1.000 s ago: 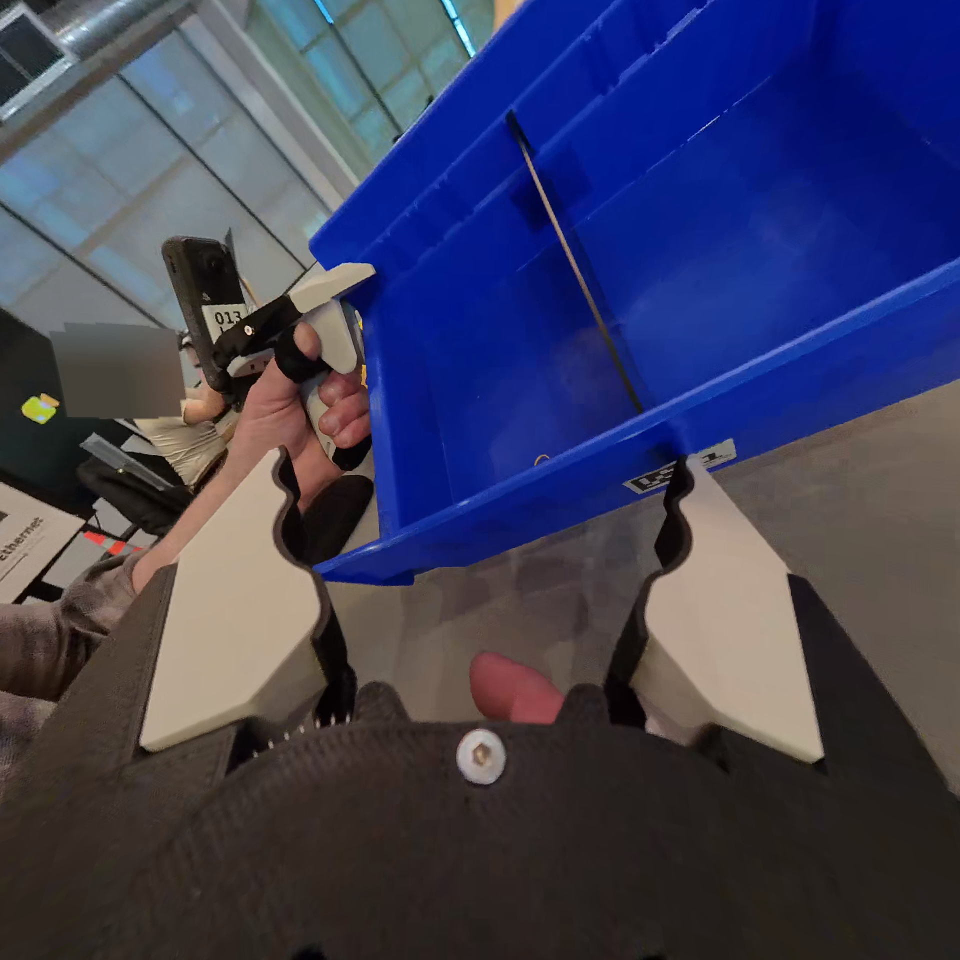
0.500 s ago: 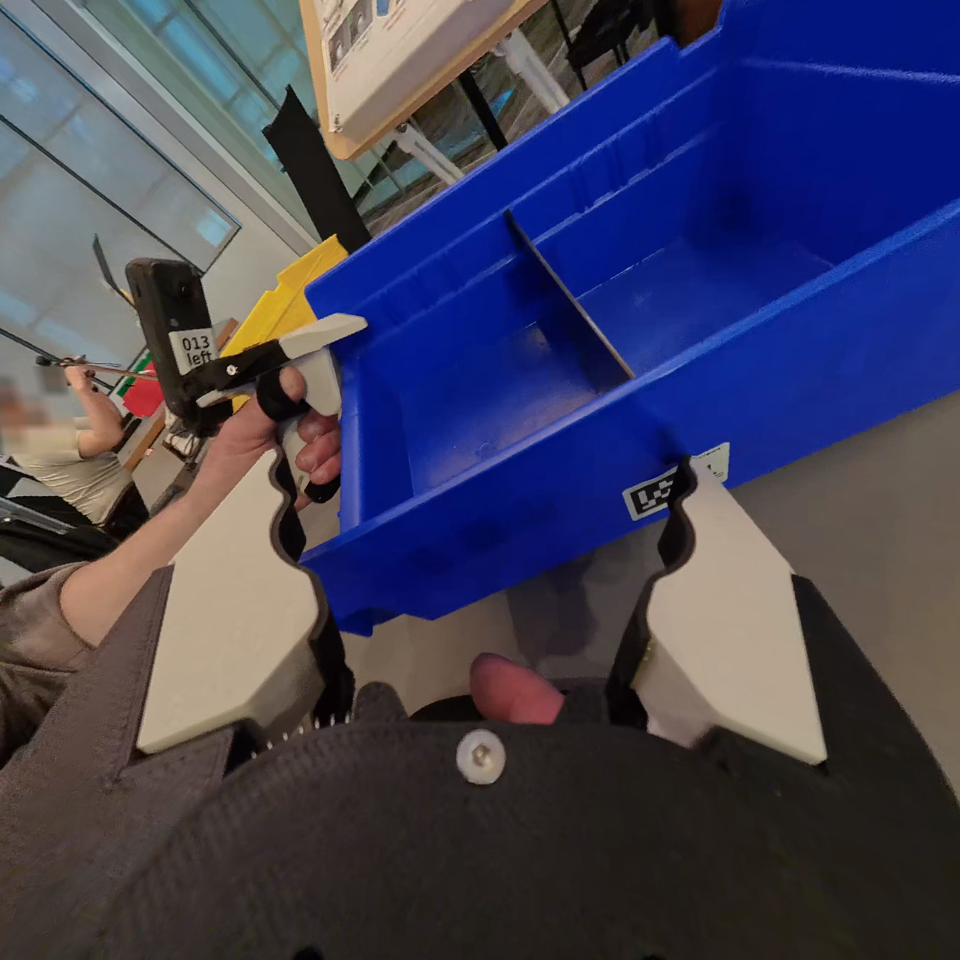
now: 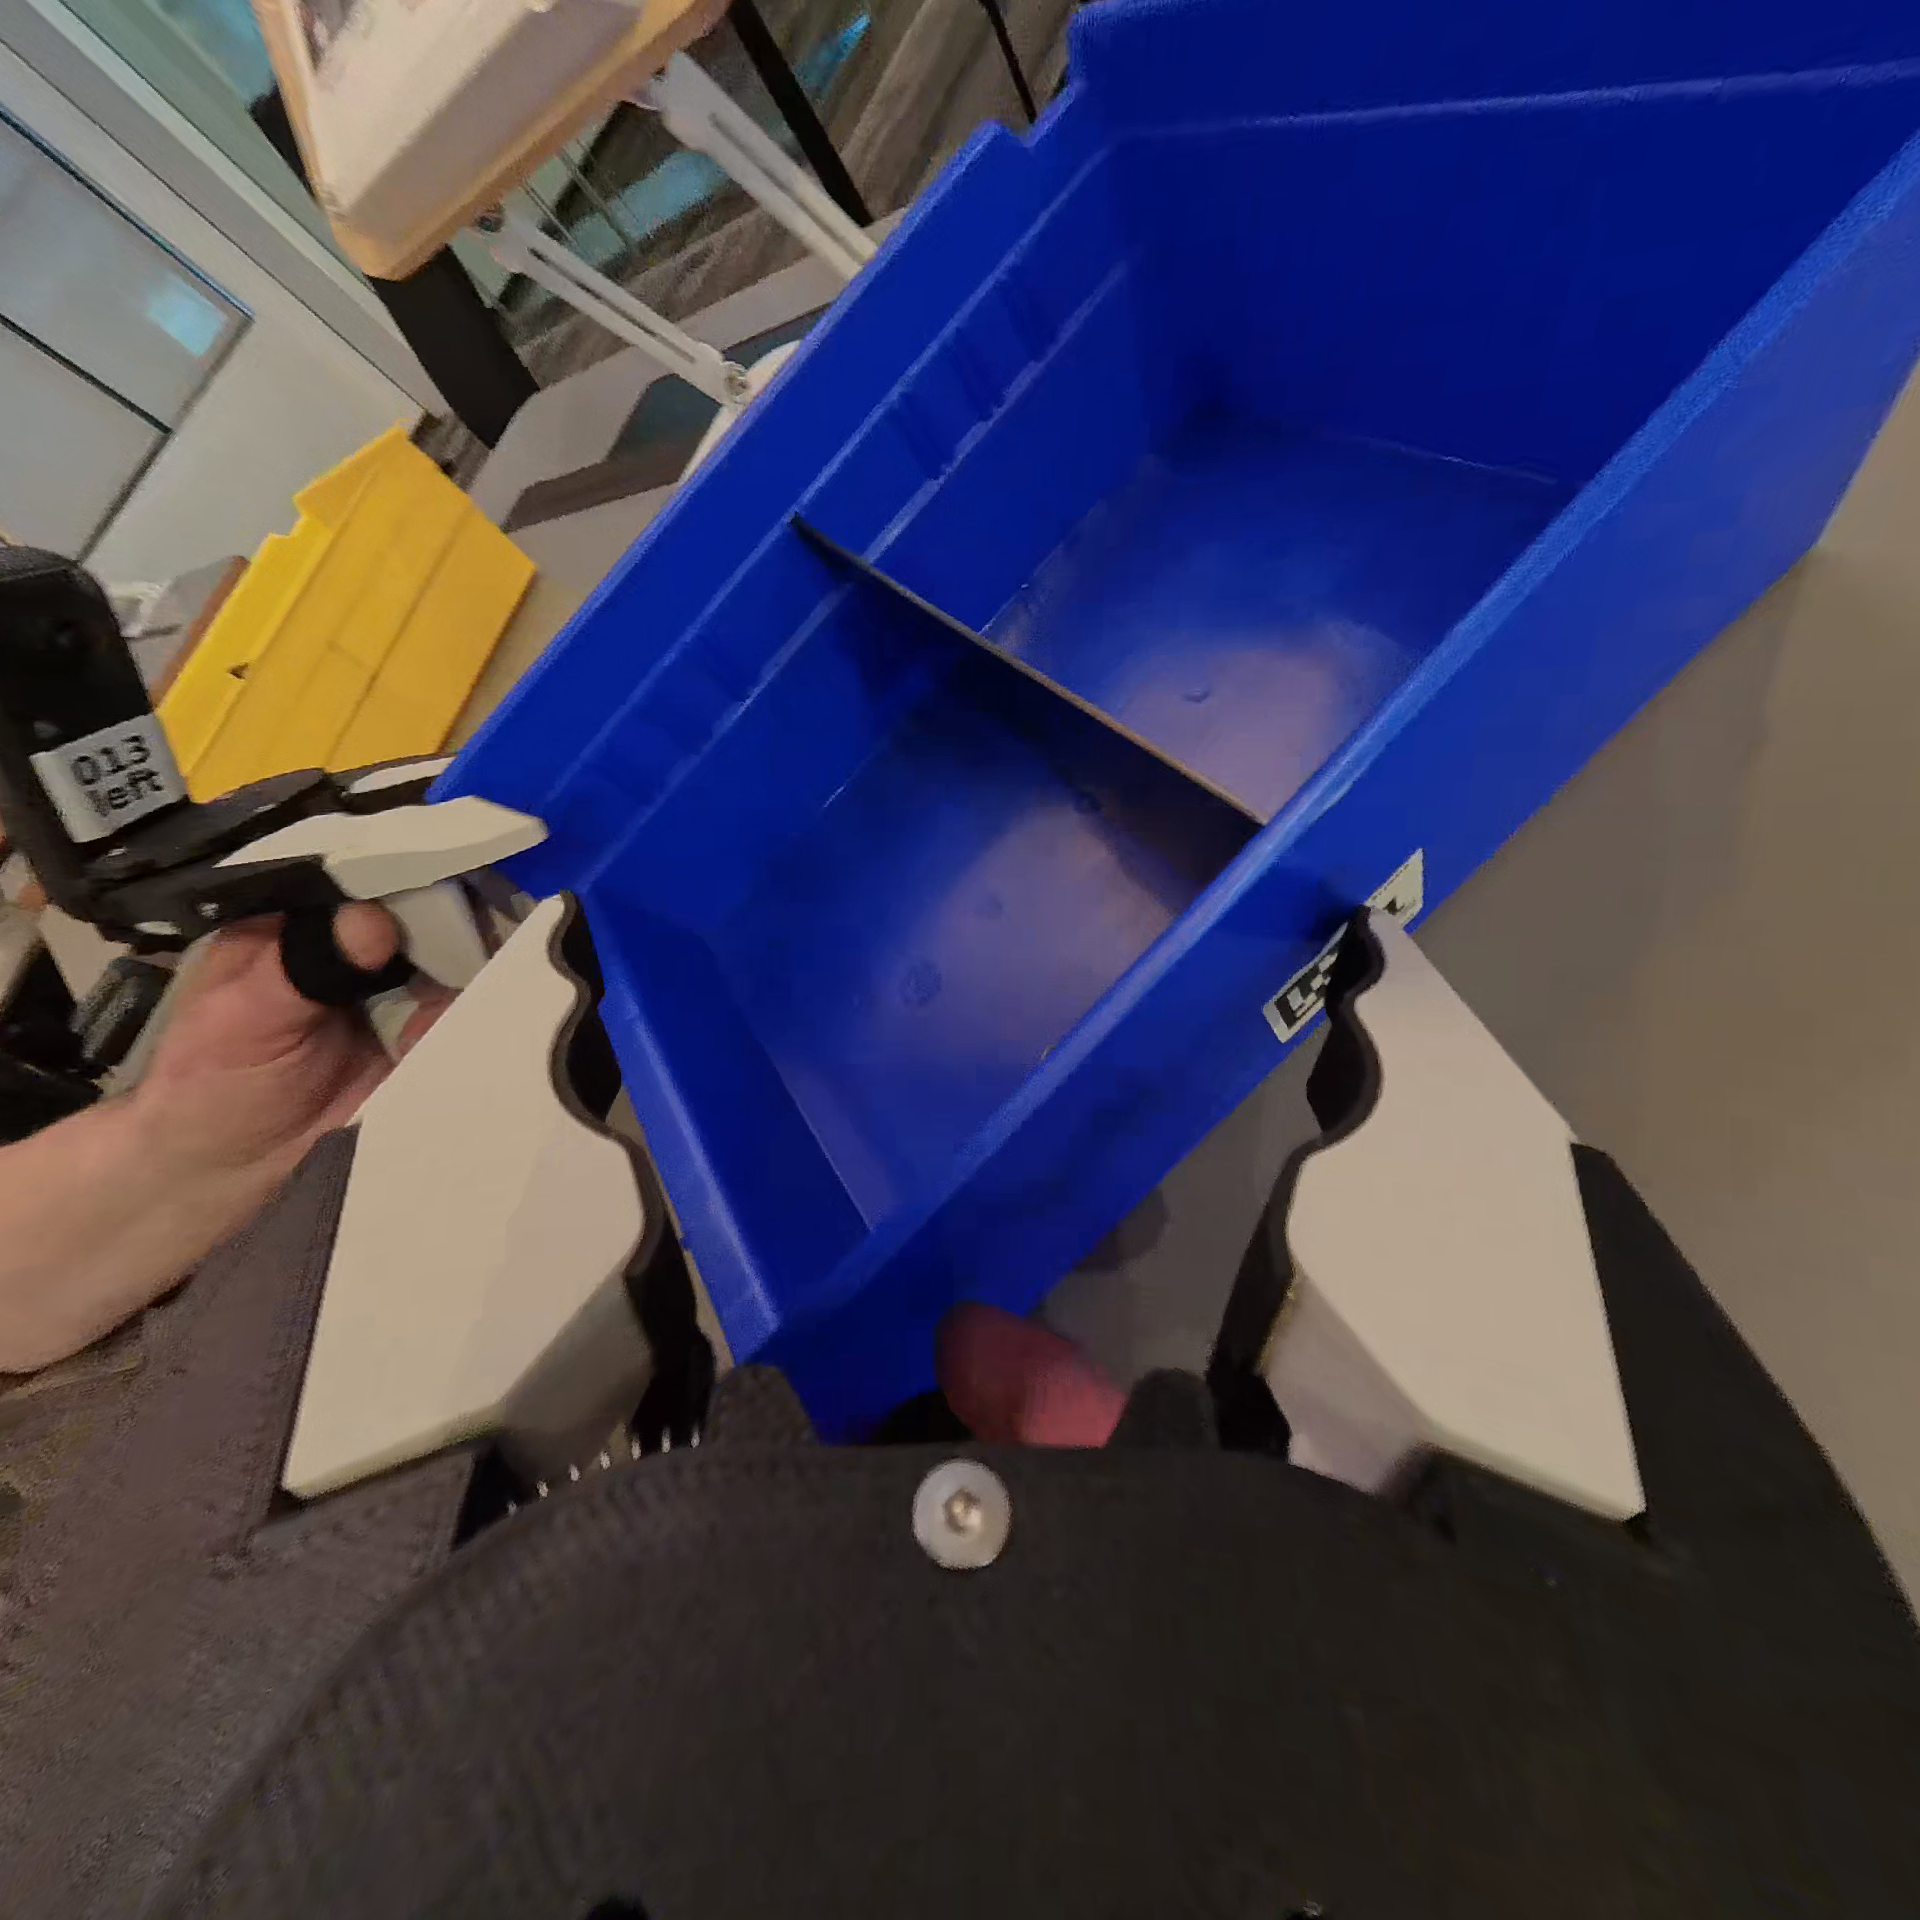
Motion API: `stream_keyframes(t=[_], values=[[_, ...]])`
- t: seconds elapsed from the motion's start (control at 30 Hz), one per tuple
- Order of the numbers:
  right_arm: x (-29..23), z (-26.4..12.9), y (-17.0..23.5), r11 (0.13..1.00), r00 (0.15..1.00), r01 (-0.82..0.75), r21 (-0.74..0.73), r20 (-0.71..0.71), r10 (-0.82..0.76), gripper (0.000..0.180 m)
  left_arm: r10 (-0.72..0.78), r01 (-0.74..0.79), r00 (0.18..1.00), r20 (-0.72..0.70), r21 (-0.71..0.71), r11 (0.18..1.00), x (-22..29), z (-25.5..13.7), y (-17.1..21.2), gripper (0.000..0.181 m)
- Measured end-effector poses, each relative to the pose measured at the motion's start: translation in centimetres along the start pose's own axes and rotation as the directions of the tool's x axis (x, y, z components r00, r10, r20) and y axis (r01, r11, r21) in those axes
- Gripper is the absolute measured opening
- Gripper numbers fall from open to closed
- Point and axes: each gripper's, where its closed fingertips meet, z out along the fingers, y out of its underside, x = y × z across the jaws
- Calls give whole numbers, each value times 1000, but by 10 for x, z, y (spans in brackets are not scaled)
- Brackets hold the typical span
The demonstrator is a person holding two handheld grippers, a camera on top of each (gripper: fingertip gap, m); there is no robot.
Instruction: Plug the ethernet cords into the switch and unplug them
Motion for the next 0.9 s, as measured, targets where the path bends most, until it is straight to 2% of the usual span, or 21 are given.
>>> stream_keyframes(t=[0.17,0.4,0.53,0.63,0.9], values=[[46,-13,-15,998,996,34,-51,-76,-37,121,-9,5,997,-78,-49,999,29,33,3,31],[118,-53,-46,988,965,121,-94,-221,-139,85,-41,11,977,-209,-141,990,87,90,11,41],[163,-76,-59,979,930,148,-142,-316,-187,79,-40,0,967,-253,-156,988,117,126,14,43],[189,-91,-74,980,915,157,-125,-354,-192,74,-77,23,955,-285,-187,982,135,152,15,43],[244,-106,-93,977,871,147,-153,-449,-201,67,-109,63,954,-278,-169,984,136,208,-5,42]])
